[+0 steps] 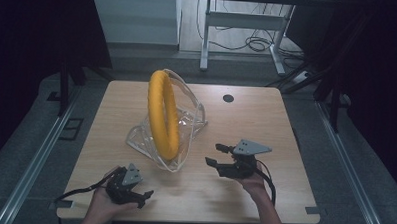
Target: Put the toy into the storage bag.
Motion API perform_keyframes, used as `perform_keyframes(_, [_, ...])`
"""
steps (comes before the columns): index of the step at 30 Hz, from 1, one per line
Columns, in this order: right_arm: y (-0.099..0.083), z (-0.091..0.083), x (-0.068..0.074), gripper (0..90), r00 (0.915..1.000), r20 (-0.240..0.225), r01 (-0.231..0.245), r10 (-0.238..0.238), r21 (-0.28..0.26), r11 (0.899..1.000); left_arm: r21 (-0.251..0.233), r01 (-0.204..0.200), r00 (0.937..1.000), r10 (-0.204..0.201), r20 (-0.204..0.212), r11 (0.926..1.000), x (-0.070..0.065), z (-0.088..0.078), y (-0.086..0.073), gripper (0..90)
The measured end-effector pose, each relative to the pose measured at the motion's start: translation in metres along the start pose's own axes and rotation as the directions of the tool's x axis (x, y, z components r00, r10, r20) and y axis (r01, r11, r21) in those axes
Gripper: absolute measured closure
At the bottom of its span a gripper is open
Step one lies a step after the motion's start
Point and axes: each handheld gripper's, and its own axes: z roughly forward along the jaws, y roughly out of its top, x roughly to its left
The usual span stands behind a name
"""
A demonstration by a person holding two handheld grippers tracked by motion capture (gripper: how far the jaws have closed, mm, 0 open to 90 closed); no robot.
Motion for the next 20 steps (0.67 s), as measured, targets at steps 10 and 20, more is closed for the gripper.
perform_keyframes(10, [-0.020, 0.007, -0.003, 35.9, 0.9999, 0.017, -0.003, 0.002, 0.075, 0.997, -0.005, -0.002, 1.0000, 0.002, -0.006, 1.0000, 0.001, -0.002, 0.000, 14.4])
perform_keyframes(20, [-0.023, 0.010, -0.004, 35.8, 1.0000, 0.005, -0.004, 0.004, 0.082, 0.997, -0.001, -0.001, 1.0000, 0.001, -0.005, 1.0000, 0.001, -0.001, 0.000, 14.4])
